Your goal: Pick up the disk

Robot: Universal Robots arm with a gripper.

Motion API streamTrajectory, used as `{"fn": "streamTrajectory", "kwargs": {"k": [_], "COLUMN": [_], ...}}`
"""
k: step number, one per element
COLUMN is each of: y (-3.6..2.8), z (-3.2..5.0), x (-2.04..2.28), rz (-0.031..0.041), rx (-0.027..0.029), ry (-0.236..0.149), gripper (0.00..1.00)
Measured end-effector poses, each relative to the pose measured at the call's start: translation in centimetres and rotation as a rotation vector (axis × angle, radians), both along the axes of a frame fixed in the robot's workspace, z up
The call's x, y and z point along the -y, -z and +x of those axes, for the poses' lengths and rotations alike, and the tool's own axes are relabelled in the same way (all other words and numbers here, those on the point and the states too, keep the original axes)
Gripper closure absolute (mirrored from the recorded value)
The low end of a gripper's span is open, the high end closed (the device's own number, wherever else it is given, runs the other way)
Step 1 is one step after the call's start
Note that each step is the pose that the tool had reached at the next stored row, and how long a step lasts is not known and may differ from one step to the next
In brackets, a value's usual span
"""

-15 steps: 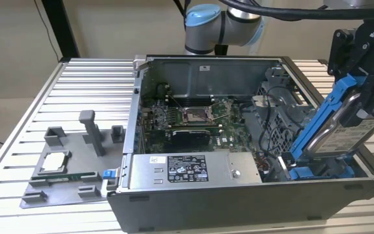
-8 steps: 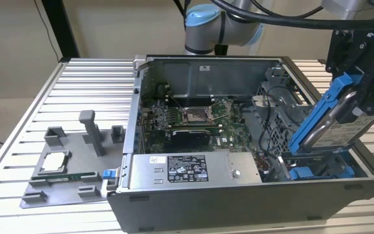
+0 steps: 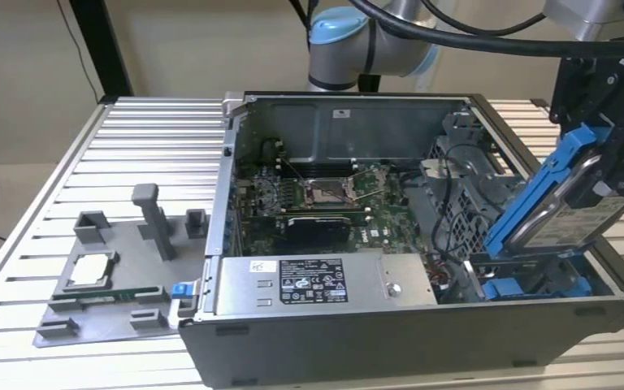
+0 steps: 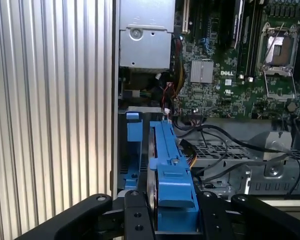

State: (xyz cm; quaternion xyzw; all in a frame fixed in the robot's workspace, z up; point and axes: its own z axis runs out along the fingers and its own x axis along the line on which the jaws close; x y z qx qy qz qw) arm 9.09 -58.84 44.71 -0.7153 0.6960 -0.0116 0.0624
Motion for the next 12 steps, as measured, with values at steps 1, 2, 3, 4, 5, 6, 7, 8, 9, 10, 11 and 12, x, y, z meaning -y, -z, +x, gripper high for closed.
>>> {"fn": "streamTrajectory", "kwargs": {"k": [1, 2, 3, 4, 5, 6, 7, 8, 9, 10, 11, 12], "y": [0.01, 0.03, 0.06, 0.06, 0.07, 0.06, 0.06, 0.06, 0.06, 0.06, 0.06, 0.06], "z": [0.0, 0.01, 0.02, 0.02, 0.02, 0.01, 0.01, 0.01, 0.02, 0.02, 0.01, -0.02], "x": [0.12, 0.24, 0.35, 0.5, 0.62, 0.67, 0.7, 0.71, 0.79, 0.94, 1.08, 1.14], "rz": [-0.0006, -0.0011, -0.0011, -0.0013, -0.0011, -0.0011, -0.0009, -0.0007, -0.0004, 0.0001, 0.0004, 0.0004], "rx": [-0.0002, -0.0001, 0.0, 0.0004, 0.0004, 0.0005, 0.0006, 0.0006, 0.0006, 0.0006, 0.0006, 0.0007], "ry": [0.001, 0.001, 0.001, 0.001, 0.001, 0.001, 0.001, 0.001, 0.001, 0.001, 0.001, 0.001], "gripper": [1.0, 1.0, 1.0, 1.0, 1.0, 1.0, 1.0, 1.0, 1.0, 1.0, 1.0, 1.0]}}
